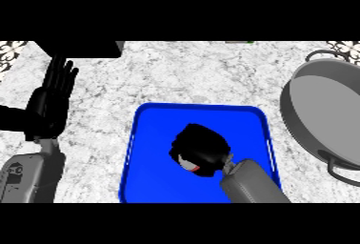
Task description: Pick the can from the tray and place it in the pot
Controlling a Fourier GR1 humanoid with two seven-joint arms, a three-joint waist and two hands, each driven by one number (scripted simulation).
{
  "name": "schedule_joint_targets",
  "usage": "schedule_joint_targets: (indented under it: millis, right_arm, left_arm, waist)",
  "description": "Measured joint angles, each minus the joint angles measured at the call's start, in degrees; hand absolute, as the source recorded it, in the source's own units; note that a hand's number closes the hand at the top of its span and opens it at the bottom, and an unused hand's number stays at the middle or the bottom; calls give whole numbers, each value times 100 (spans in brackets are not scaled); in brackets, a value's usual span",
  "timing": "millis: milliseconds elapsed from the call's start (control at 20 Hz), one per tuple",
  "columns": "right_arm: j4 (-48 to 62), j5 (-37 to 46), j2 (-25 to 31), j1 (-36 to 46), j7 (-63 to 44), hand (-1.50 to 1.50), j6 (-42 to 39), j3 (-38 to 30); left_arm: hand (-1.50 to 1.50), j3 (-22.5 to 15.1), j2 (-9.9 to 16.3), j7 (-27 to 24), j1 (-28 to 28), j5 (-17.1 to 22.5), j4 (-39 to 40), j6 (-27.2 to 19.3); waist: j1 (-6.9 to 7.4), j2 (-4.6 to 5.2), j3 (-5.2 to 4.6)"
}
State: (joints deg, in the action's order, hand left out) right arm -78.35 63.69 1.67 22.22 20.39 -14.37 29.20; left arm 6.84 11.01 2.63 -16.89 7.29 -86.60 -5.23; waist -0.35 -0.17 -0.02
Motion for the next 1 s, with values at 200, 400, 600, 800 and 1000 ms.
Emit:
schedule_joint_targets:
  millis: [200, 400, 600, 800, 1000]
  right_arm:
    - [-870, 320, -104, -970, -1230, 150, 238, 504]
    - [-1859, 656, -142, -1852, -2483, 150, 661, 1087]
    - [-2967, 1281, -152, -2279, -3572, 150, 836, 1276]
    - [-4098, 1752, -104, -2604, -4196, 150, 932, 1152]
    - [-5171, 2054, 16, -2739, -4541, 150, 899, 793]
  left_arm:
    - [0, 27, 1, -12, 206, 7, -114, -4]
    - [0, 38, -2, 47, 223, -22, -185, -70]
    - [0, 81, 35, 52, 262, 5, -192, -43]
    - [0, 77, 77, 143, 157, -33, -216, -70]
    - [0, 71, 52, 78, 210, -5, -235, -21]
  waist:
    - [-101, -49, -2]
    - [-164, -67, -1]
    - [-195, -74, -4]
    - [-177, -53, -2]
    - [-117, -31, -1]
